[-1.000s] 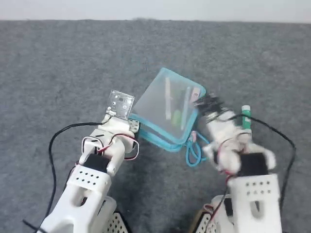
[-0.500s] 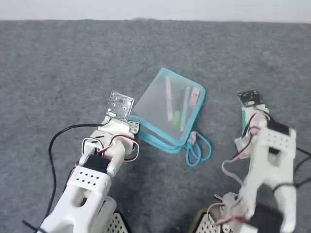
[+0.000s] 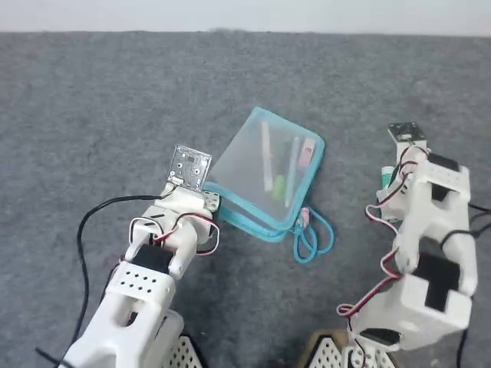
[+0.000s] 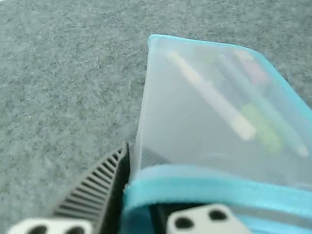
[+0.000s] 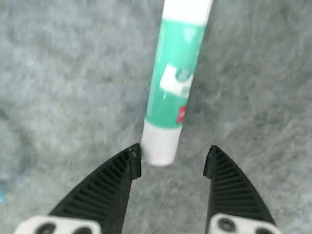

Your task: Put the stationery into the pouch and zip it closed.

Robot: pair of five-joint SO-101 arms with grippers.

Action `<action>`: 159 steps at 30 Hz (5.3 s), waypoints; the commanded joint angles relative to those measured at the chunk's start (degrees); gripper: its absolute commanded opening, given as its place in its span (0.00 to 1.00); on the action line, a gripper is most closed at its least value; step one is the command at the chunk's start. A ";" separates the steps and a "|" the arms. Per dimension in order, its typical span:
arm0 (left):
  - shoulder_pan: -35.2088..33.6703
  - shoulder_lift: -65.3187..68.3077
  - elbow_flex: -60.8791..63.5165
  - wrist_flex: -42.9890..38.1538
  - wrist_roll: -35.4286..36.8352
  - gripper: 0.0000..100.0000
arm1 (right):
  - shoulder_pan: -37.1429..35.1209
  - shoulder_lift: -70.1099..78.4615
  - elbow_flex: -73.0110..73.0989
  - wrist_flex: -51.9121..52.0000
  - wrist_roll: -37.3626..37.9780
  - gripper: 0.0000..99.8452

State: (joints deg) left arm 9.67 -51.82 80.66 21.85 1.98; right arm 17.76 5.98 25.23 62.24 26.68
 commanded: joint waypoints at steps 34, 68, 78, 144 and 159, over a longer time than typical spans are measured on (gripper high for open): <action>-0.62 0.00 -1.63 -2.46 4.75 0.01 | -4.18 1.89 -5.80 4.35 2.55 0.01; -0.18 -0.09 -1.80 -2.64 6.15 0.01 | -54.11 -28.97 -0.44 31.78 -5.01 0.01; -0.09 -0.09 -1.80 -2.64 5.98 0.01 | -42.33 -2.77 -28.04 33.10 -13.19 0.01; 1.85 -0.53 -0.92 -2.64 2.37 0.01 | -43.38 -25.89 -12.48 11.38 -8.79 0.28; 1.85 -0.53 -1.45 -2.64 2.37 0.01 | -38.90 -73.71 49.49 -11.91 4.04 0.29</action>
State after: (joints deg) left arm 11.87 -51.82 81.71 20.62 4.70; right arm -22.77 -61.80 72.62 49.23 29.76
